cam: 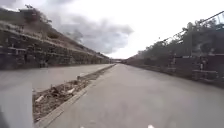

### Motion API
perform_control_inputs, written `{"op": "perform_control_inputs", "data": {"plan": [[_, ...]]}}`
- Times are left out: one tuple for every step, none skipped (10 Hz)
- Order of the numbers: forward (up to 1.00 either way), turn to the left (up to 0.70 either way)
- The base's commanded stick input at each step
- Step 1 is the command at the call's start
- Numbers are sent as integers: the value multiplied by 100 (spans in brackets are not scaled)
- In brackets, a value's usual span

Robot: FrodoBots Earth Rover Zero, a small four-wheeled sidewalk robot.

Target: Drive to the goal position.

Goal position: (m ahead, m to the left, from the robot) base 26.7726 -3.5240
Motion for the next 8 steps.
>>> {"op": "perform_control_inputs", "data": {"plan": [[70, 0], [70, -27], [70, -27], [70, -27], [0, 0], [0, 0], [0, 0], [0, 0]]}}
